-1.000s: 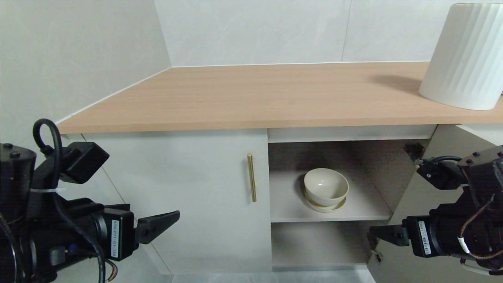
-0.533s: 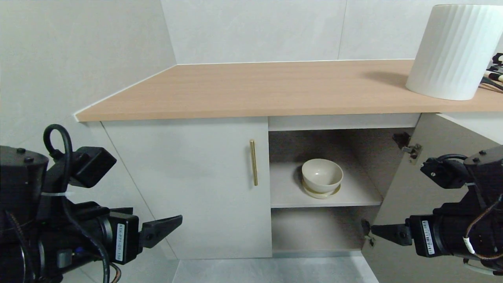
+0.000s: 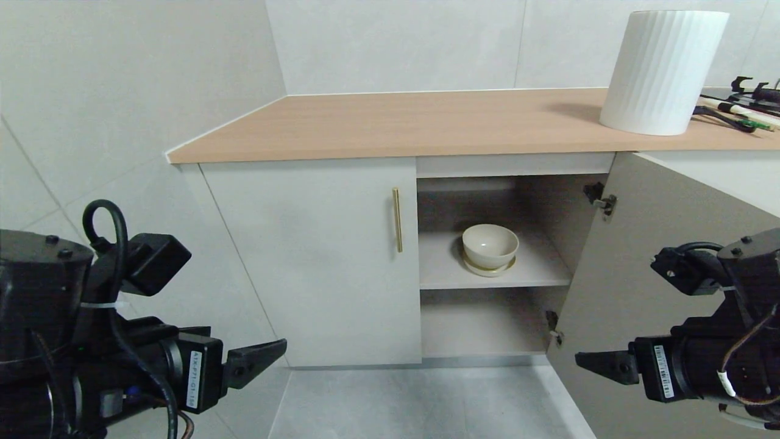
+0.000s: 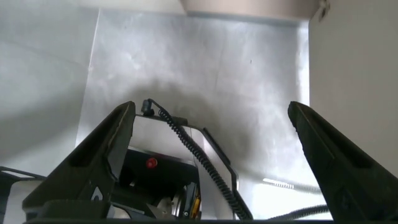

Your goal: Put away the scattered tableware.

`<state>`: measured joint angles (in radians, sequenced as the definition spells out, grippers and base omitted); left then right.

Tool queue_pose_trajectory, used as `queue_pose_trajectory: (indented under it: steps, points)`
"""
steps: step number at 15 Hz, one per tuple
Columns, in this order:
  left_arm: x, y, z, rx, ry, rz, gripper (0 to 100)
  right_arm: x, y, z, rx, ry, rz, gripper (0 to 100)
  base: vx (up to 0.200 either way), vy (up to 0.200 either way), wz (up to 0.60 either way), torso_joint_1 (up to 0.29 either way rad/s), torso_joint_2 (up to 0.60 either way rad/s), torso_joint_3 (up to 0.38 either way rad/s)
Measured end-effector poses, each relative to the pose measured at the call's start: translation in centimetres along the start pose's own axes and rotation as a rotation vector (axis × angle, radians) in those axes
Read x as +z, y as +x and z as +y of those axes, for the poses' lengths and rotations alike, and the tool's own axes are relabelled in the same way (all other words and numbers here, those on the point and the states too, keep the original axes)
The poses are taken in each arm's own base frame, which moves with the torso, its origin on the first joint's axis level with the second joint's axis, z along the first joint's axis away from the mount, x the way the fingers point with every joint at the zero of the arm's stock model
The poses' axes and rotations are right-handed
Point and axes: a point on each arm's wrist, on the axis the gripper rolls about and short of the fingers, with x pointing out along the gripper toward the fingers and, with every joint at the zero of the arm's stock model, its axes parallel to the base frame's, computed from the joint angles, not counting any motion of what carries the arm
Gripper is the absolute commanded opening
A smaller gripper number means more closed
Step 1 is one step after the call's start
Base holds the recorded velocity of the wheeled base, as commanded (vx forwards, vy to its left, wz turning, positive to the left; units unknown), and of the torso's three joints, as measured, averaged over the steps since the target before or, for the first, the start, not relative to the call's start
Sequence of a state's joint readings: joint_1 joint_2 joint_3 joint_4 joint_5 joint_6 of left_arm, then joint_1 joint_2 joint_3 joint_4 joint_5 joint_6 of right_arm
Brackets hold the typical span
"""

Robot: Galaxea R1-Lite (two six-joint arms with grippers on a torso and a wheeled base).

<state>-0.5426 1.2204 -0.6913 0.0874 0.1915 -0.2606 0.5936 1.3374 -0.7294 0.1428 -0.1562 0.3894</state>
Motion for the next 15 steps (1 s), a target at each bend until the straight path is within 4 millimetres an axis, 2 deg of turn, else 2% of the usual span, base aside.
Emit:
queue_pose_trajectory:
  steps: [4, 8, 14, 15]
  points:
    - [-0.1, 0.1, 0.0, 0.001, 0.003, 0.007, 100, -0.1, 0.1, 0.0, 0.0, -0.004, 0.006, 100, -0.2, 0.0, 0.0, 0.005, 0.0, -0.005]
    - [-0.2, 0.2, 0.0, 0.003, 0.004, 0.011, 100, -0.4, 0.0, 0.0, -0.006, -0.017, 0.023, 100, 0.0, 0.0, 0.0, 0.0, 0.0, 0.0]
    - [-0.2, 0.3, 0.0, 0.003, 0.006, 0.012, 100, -0.5, -1.2, -0.3, -0.008, -0.042, 0.017, 100, 0.0, 0.0, 0.0, 0.0, 0.0, 0.0]
    - [-0.2, 0.3, 0.0, 0.004, 0.006, 0.011, 100, -0.5, -1.3, -0.3, -0.013, -0.042, 0.009, 100, 0.0, -0.2, 0.0, 0.002, 0.0, 0.002]
